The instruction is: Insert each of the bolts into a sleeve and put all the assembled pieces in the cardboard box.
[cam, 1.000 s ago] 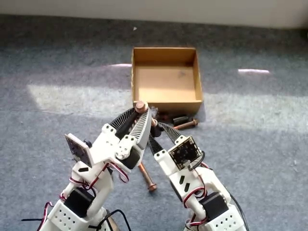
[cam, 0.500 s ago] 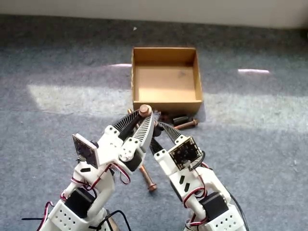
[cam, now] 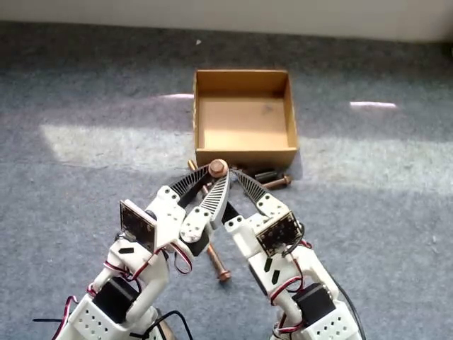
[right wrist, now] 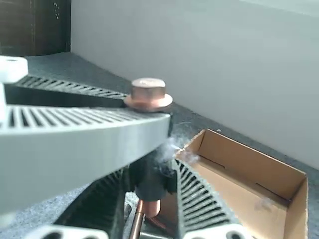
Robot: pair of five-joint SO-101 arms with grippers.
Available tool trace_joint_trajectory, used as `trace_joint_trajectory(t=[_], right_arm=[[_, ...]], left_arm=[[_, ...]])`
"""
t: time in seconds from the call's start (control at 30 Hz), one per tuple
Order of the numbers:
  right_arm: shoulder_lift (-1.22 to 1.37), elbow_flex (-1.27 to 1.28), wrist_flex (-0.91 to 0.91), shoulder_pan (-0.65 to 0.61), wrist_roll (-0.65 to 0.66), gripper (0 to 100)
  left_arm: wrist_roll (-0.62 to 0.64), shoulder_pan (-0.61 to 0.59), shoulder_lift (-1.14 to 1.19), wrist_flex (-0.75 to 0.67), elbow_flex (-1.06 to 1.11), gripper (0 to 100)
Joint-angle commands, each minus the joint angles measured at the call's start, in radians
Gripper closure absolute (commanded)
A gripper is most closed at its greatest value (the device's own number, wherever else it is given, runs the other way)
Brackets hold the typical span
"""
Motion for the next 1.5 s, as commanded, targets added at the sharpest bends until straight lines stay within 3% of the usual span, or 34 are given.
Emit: trace_joint_trajectory(t=[0.0,0.17,0.33,0.6,0.83,1.07,1.27,1.47], right_arm=[[-0.013,0.148,-0.041,0.022,0.003,99.3],[-0.013,0.148,-0.036,0.024,0.002,99.3],[-0.013,0.148,-0.035,0.025,0.0,99.3],[-0.005,0.148,-0.033,0.124,-0.002,99.3],[-0.007,0.148,0.128,0.185,-0.005,99.3],[-0.004,0.148,0.18,0.202,-0.149,99.3],[-0.004,0.148,0.18,0.26,-0.216,99.3],[-0.004,0.148,0.231,0.272,-0.216,99.3]], left_arm=[[-0.037,0.019,-0.035,0.003,-0.038,97],[-0.048,0.018,-0.035,0.109,-0.068,84],[-0.049,0.019,-0.035,0.215,-0.14,84],[-0.052,0.01,-0.035,0.219,-0.147,84],[-0.052,-0.114,-0.035,0.219,-0.188,84],[-0.052,-0.298,-0.035,0.239,-0.122,84],[-0.054,-0.466,-0.038,0.236,-0.008,100],[-0.052,-0.536,-0.031,0.264,0.114,99]])
